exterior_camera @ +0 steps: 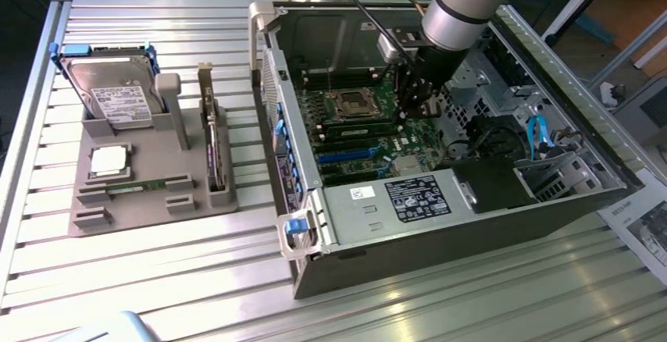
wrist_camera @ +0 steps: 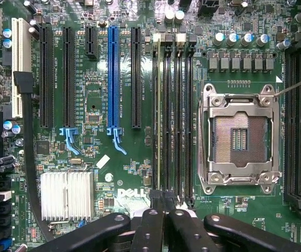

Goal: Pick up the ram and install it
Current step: 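Press down the ram until it locks into place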

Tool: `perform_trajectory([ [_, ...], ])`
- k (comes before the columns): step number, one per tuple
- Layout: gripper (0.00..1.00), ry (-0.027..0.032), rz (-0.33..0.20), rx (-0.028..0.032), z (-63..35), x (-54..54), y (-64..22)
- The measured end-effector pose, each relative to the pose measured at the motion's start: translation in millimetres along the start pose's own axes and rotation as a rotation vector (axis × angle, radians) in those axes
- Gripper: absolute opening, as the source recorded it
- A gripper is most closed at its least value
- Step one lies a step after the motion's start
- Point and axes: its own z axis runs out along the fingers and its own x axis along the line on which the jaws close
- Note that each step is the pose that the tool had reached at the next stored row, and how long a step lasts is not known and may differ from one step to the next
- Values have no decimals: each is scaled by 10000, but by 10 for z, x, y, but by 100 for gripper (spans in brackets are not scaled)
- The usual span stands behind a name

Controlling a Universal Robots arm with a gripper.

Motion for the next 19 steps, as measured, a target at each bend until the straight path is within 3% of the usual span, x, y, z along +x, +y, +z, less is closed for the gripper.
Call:
perform_trajectory([
  [10,10,-9,0,6,1,-1,0],
  [15,10,-1,1,-6,-96,-1,3],
  [19,10,-2,0,-8,-105,-2,4],
])
